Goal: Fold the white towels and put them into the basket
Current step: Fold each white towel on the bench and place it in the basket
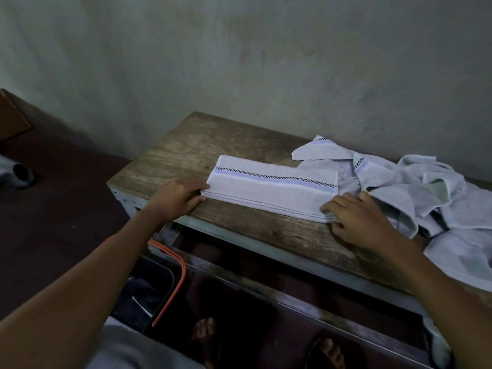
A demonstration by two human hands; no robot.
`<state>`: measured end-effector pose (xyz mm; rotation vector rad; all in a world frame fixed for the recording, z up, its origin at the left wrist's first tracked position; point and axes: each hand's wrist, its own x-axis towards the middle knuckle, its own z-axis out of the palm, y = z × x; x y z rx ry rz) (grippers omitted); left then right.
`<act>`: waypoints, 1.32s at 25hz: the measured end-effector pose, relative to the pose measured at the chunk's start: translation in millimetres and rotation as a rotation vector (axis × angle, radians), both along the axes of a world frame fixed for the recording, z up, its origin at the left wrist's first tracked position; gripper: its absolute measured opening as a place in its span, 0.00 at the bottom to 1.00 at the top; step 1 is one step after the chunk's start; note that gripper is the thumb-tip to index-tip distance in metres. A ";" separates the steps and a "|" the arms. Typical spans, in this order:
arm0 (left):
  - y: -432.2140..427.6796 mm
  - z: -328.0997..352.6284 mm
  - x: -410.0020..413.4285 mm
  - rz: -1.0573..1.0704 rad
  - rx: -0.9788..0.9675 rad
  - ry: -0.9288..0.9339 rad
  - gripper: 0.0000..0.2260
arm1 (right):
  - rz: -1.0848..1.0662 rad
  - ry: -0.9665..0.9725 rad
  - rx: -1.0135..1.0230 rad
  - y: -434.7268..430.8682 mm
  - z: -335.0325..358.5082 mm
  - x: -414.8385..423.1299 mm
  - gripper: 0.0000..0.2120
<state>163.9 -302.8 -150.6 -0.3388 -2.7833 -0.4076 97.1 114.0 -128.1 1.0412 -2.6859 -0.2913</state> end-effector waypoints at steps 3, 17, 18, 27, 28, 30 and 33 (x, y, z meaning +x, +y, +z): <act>1.4 -5.8 -4.2 -0.014 -0.131 0.068 0.17 | 0.025 0.090 -0.037 -1.5 -9.4 -3.1 0.10; 5.7 6.5 -2.1 -0.132 -0.079 0.135 0.16 | -0.007 -0.334 -0.458 13.6 5.0 -15.5 0.11; 2.5 2.7 -0.7 -0.150 -0.139 0.149 0.15 | -0.008 -0.333 -0.442 15.8 5.1 -15.0 0.12; 0.4 0.0 5.8 -0.191 -0.354 0.252 0.10 | 0.107 -0.216 -0.382 12.0 0.5 -4.4 0.12; 0.5 1.5 10.4 -0.196 -0.373 0.236 0.10 | 0.105 -0.225 -0.417 13.0 1.0 -2.3 0.11; 1.3 19.3 19.9 -0.200 -0.382 0.235 0.11 | 0.072 -0.230 -0.514 13.2 13.9 0.8 0.08; -1.2 79.3 30.7 -0.202 -0.367 0.205 0.12 | -0.005 -0.252 -0.675 7.5 64.0 7.2 0.04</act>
